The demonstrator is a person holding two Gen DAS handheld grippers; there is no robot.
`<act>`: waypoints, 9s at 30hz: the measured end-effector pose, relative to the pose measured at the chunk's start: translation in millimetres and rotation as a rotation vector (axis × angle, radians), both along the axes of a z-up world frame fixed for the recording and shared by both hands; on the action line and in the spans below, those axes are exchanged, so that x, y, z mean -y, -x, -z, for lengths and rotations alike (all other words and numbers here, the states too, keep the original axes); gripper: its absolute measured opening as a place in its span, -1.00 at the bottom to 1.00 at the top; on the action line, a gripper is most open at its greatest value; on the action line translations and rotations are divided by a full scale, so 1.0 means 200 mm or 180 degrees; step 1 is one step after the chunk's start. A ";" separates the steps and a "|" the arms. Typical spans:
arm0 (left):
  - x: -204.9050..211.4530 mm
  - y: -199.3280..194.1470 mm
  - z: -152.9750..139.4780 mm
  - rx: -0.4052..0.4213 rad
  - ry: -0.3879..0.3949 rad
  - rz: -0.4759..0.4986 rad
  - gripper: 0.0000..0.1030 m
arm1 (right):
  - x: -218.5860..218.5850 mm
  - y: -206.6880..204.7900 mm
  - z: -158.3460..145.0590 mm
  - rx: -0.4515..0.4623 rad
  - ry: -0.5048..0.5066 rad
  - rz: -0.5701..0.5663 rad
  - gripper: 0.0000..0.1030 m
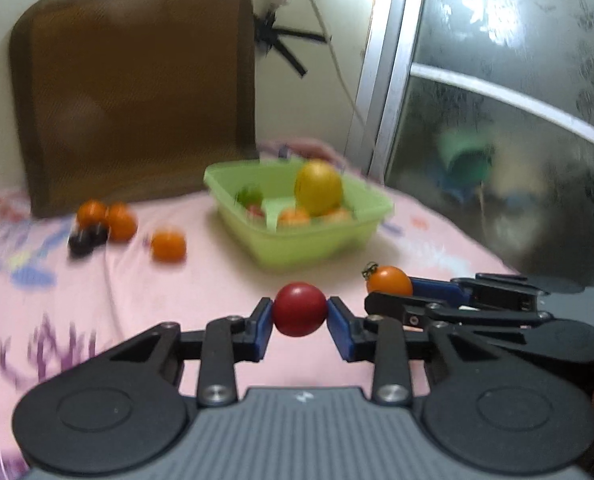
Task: Organize fruits
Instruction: 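Carry both tomatoes into the green bowl and open both grippers, then grasp a black cherry tomato with the left gripper while the right gripper grasps a mandarin, then carry both fruits into the green bowl and open both grippers, then grasp another black cherry tomato with the left gripper while the right gripper grasps an orange cherry tomato, then carry both tomatoes into the green bowl and open both grippers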
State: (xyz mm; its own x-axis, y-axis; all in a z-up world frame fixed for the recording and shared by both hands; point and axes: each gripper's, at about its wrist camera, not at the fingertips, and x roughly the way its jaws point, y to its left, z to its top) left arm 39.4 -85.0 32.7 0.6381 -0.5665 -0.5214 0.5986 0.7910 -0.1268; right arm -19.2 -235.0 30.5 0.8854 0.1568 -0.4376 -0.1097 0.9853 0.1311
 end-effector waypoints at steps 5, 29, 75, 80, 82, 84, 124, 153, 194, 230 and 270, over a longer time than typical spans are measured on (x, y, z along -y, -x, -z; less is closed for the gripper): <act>0.15 -0.24 -0.08 0.0144 0.0028 0.0022 -0.40 | 0.10 -0.22 -0.06 0.0174 0.0032 0.0201 -0.39; -0.16 -0.39 0.01 0.0105 0.0055 -0.0822 -0.09 | 0.17 -0.35 -0.02 0.0270 -0.0134 0.0308 -0.15; -0.20 -0.10 0.18 -0.0131 -0.0139 -0.0311 -0.47 | -0.25 -0.10 0.08 -0.0436 0.0163 -0.0219 -0.31; -0.06 0.06 0.18 0.0092 -0.0289 -0.0121 -0.46 | -0.18 0.06 0.11 -0.0422 0.0192 -0.0128 -0.31; -0.03 0.08 0.20 0.0076 -0.0315 -0.0095 -0.45 | -0.18 0.07 0.12 -0.0405 0.0244 -0.0121 -0.29; -0.02 0.10 0.21 0.0101 -0.0391 -0.0116 -0.43 | -0.18 0.09 0.13 -0.0396 0.0259 -0.0141 -0.28; 0.12 -0.14 -0.02 -0.0041 -0.0033 0.0074 -0.46 | -0.01 -0.06 -0.04 0.0179 0.0278 0.0141 -0.31; -0.31 -0.71 -0.09 -0.0244 0.0348 -0.0839 -0.23 | 0.11 -0.40 -0.05 0.0336 -0.0059 0.0138 -0.11; -0.22 -0.15 0.11 -0.0155 -0.0132 -0.0260 -0.50 | -0.25 -0.06 0.12 -0.0272 0.0644 -0.0246 -0.41; -0.03 0.17 0.21 -0.0052 -0.0353 -0.0023 -0.44 | -0.15 0.19 0.17 -0.0254 0.0340 -0.0215 -0.39; -0.01 -0.85 -0.12 -0.0318 0.0353 -0.0324 -0.29 | 0.12 -0.33 0.02 0.0414 -0.0048 0.0310 -0.14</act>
State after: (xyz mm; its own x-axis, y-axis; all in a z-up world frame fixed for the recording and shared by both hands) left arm 208.9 -82.8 57.1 0.6433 -0.5592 -0.5229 0.4962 0.8247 -0.2714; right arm 46.3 -259.7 27.0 0.9457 0.0733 -0.3166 -0.0309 0.9901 0.1368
